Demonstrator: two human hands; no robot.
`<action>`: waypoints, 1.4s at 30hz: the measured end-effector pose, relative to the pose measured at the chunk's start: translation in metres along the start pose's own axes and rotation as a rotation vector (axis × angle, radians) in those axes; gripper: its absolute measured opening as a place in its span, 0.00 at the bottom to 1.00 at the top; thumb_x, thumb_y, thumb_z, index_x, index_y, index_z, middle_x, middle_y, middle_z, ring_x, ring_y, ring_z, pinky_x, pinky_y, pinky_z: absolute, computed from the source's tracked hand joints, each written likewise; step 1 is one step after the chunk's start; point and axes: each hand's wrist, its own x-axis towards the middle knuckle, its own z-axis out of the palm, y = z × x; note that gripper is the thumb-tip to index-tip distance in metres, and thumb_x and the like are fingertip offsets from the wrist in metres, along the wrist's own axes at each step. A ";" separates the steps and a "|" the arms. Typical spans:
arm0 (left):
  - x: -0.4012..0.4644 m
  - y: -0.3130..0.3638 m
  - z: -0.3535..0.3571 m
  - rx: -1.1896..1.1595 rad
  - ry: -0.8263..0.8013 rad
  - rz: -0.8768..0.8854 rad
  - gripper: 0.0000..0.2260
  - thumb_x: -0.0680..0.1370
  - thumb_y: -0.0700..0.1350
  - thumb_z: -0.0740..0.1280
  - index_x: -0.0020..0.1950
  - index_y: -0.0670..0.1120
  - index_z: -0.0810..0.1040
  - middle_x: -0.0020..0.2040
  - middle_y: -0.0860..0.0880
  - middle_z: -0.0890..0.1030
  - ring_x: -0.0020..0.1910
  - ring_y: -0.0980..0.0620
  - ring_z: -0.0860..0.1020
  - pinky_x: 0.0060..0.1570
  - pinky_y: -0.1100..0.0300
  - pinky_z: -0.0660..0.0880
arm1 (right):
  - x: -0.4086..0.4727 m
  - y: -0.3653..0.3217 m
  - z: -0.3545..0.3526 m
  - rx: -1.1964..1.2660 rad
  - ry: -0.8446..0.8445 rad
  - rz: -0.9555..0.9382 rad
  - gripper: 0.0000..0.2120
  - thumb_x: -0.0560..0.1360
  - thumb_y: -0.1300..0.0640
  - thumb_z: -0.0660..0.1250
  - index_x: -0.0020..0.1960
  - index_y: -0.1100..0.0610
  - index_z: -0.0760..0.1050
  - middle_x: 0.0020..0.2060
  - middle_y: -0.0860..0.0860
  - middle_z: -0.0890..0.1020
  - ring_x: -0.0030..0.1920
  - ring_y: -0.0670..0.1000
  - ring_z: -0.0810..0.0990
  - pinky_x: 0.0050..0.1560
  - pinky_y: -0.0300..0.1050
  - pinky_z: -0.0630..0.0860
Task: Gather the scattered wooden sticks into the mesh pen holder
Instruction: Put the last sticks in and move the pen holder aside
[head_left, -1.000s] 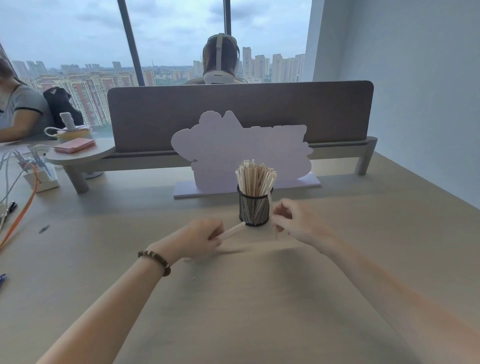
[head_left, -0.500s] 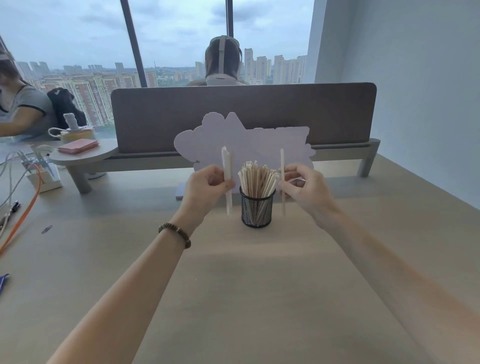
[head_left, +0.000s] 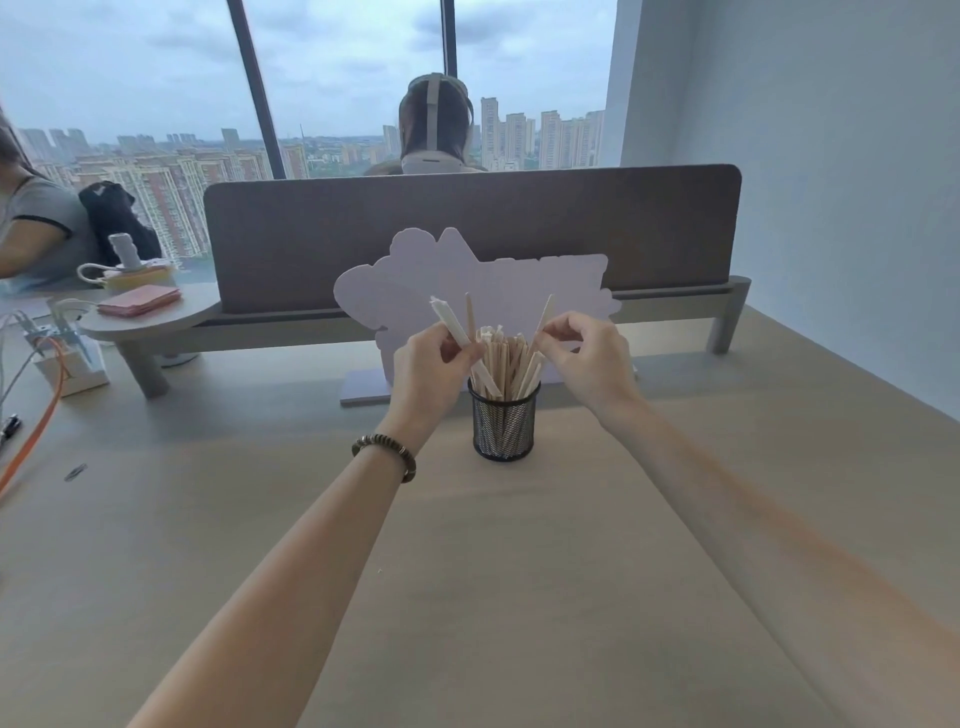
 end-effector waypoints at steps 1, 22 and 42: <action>0.000 -0.001 0.002 0.044 -0.018 0.009 0.09 0.75 0.48 0.73 0.46 0.41 0.82 0.37 0.50 0.82 0.35 0.52 0.78 0.37 0.60 0.73 | 0.001 0.003 0.001 -0.022 -0.008 -0.002 0.06 0.74 0.53 0.72 0.45 0.57 0.82 0.43 0.48 0.84 0.46 0.45 0.81 0.47 0.32 0.72; -0.019 -0.028 0.010 -0.169 -0.165 -0.454 0.19 0.79 0.33 0.56 0.69 0.42 0.70 0.55 0.46 0.78 0.50 0.46 0.80 0.52 0.48 0.80 | -0.018 0.037 0.004 0.033 -0.311 0.387 0.26 0.75 0.61 0.62 0.73 0.57 0.68 0.61 0.54 0.80 0.59 0.54 0.78 0.64 0.54 0.74; -0.024 0.023 0.102 -0.430 -0.520 -0.523 0.21 0.80 0.30 0.53 0.67 0.44 0.76 0.60 0.46 0.81 0.49 0.47 0.84 0.37 0.63 0.81 | -0.026 0.085 -0.058 0.164 -0.282 0.554 0.15 0.69 0.63 0.62 0.54 0.59 0.80 0.54 0.59 0.83 0.46 0.52 0.77 0.55 0.55 0.79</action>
